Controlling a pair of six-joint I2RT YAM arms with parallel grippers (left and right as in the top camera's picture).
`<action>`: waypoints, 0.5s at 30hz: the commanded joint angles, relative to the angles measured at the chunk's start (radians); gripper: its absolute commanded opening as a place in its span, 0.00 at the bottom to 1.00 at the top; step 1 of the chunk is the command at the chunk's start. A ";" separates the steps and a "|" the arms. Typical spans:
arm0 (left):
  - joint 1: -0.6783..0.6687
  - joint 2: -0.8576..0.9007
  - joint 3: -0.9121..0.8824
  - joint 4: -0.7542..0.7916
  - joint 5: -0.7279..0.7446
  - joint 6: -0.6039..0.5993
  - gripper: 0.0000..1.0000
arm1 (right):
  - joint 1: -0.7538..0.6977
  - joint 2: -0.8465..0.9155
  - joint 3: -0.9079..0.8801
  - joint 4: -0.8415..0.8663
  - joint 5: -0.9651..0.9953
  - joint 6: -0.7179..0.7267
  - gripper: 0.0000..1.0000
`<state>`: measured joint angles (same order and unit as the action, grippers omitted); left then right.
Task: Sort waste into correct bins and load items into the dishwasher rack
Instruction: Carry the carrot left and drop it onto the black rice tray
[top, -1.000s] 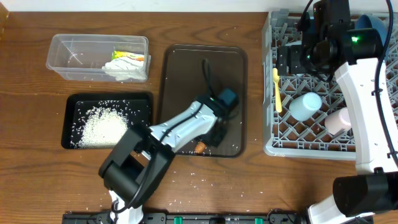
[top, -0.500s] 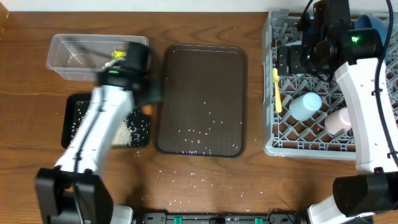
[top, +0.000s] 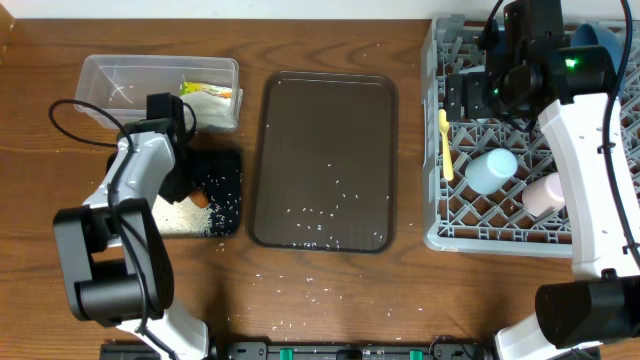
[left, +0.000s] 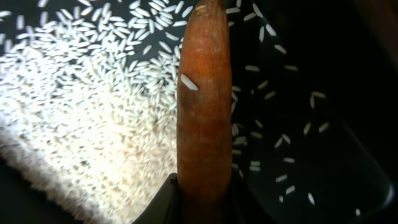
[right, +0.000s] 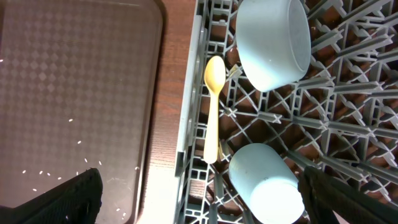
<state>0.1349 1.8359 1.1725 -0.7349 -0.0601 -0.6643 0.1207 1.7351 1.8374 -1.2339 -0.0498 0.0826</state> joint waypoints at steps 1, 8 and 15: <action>0.002 0.027 0.003 0.009 -0.020 -0.029 0.21 | -0.003 0.000 0.008 -0.001 0.000 -0.010 0.99; 0.004 0.023 0.008 0.014 -0.019 -0.016 0.30 | -0.003 0.000 0.008 0.004 0.000 -0.010 0.99; 0.005 -0.103 0.077 -0.080 -0.019 0.043 0.45 | -0.003 -0.005 0.009 0.023 0.000 -0.010 0.99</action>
<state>0.1349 1.8259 1.1889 -0.7929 -0.0601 -0.6441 0.1207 1.7351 1.8374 -1.2133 -0.0502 0.0826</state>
